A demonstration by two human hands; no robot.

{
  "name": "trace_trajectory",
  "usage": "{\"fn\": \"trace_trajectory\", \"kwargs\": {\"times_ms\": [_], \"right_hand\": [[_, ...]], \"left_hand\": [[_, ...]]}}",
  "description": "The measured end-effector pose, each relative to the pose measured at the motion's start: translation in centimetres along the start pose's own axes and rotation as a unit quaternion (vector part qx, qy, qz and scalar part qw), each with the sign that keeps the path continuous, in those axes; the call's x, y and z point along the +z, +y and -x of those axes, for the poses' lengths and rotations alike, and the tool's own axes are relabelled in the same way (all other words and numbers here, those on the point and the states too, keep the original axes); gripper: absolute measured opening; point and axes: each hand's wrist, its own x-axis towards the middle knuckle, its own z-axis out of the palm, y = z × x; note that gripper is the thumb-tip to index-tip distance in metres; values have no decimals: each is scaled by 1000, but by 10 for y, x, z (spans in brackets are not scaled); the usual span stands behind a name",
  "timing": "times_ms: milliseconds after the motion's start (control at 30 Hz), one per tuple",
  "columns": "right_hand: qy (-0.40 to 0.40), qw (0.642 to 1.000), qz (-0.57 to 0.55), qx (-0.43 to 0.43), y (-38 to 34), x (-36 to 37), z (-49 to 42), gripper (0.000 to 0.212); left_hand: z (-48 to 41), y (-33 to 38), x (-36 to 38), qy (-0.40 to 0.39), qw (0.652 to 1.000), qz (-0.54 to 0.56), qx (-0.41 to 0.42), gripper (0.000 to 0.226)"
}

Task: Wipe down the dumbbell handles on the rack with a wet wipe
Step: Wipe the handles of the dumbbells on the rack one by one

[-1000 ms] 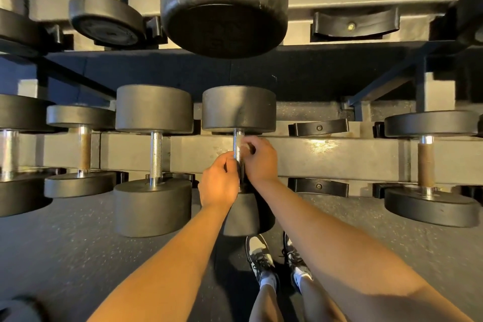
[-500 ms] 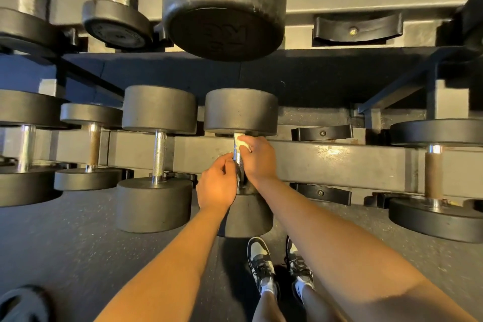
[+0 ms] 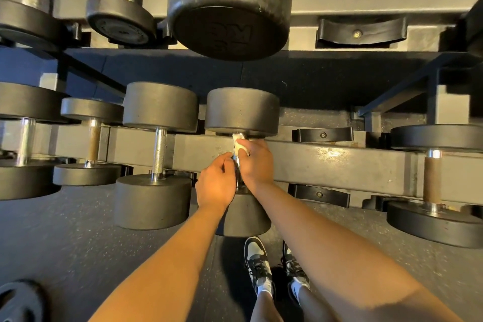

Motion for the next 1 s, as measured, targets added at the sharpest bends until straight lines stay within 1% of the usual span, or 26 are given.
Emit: {"fn": "trace_trajectory", "kwargs": {"times_ms": [133,200,300,433,533,633,667,733,800,867,933,1000], "right_hand": [[-56,998,19,-1,18,-2,18,27],[-68,998,10,-6,19,-5,20,25],[-32,998,-44,-9,10,-9,5,34],[-22,999,-46,2,4,-7,-7,35],[-61,998,-27,9,14,-6,10,34],[-114,993,15,29,26,-6,29,25],[-131,991,24,30,28,-9,31,25],[-153,988,24,26,24,-16,29,31],[-132,991,8,24,17,-21,17,37],[-108,994,-1,21,11,-19,6,39],[-111,994,6,24,10,-15,8,38],[-135,990,8,37,15,-14,18,37]], "left_hand": [[0,1,-1,-2,1000,14,-6,36],[0,0,-1,-4,1000,18,-6,36],[-2,-2,0,1,1000,23,-3,35],[-5,-4,1,0,1000,24,-1,35],[-2,-3,0,8,1000,8,-1,33],[4,-5,0,17,1000,-12,-5,31],[8,-8,0,13,1000,-15,0,31],[15,-18,0,-1,999,-19,26,33],[19,-27,-1,-15,999,-21,48,36],[21,-30,-3,-17,998,-22,52,38],[21,-29,-3,-10,999,-21,49,38],[22,-27,0,-2,999,-23,45,38]]}}
